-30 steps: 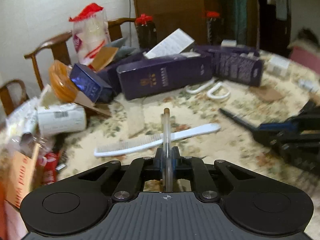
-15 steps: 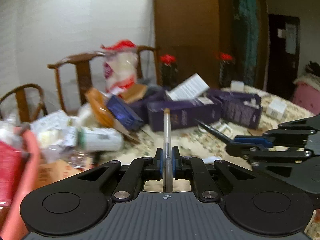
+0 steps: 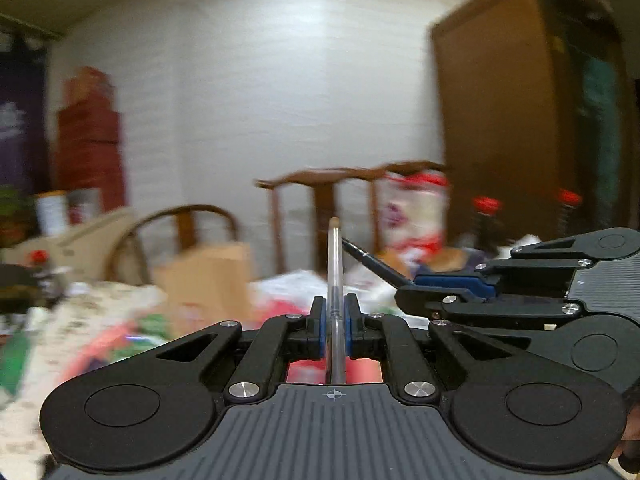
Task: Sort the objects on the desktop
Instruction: 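Carry the clear pen in the left gripper while the right gripper carries the black pen to the basin, then open both grippers over the pink basin to drop the pens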
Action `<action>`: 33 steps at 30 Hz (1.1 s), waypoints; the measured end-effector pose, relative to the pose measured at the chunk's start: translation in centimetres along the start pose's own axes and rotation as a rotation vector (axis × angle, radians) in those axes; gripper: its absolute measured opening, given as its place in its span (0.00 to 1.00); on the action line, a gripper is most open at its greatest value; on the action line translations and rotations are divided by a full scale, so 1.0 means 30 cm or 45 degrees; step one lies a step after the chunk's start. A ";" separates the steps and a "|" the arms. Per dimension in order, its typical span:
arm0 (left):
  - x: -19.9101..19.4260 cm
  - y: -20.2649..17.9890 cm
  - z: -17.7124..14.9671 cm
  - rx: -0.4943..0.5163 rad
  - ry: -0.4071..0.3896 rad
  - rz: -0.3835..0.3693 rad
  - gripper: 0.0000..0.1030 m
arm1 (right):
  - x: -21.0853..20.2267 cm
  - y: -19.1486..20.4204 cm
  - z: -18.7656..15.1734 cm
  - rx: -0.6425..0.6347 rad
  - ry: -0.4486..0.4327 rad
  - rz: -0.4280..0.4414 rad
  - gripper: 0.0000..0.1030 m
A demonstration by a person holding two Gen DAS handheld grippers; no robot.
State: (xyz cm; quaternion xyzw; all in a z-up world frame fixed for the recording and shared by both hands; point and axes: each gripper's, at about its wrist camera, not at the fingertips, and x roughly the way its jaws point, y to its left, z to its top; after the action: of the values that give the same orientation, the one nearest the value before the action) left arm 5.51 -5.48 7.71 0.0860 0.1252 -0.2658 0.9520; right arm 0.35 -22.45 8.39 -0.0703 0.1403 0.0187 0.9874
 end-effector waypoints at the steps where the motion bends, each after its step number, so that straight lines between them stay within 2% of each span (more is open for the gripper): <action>1: -0.014 0.036 0.005 -0.011 -0.005 0.037 0.03 | 0.015 0.029 0.025 -0.013 -0.017 0.028 0.11; 7: -0.036 0.207 -0.005 -0.069 0.015 0.223 0.04 | 0.117 0.180 0.135 -0.043 -0.076 0.207 0.11; 12: -0.020 0.291 -0.044 -0.124 0.043 0.279 0.04 | 0.206 0.249 0.164 -0.037 -0.062 0.297 0.11; 22: 0.068 0.319 -0.121 -0.167 0.113 0.286 0.06 | 0.321 0.243 0.092 0.043 -0.021 0.330 0.11; 25: 0.088 0.310 -0.128 -0.160 0.116 0.305 0.15 | 0.336 0.231 0.069 0.058 -0.016 0.323 0.11; 29: 0.109 0.306 -0.139 -0.159 0.129 0.326 0.16 | 0.364 0.229 0.040 0.064 0.002 0.308 0.11; 33: 0.127 0.311 -0.152 -0.179 0.142 0.343 0.24 | 0.385 0.230 0.020 0.063 0.021 0.305 0.11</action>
State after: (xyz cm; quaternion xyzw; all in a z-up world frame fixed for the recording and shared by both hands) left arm 12.70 1.60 3.17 0.0498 0.1833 -0.1211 0.9743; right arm 11.22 -15.32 4.80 -0.0289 0.1563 0.1325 0.9783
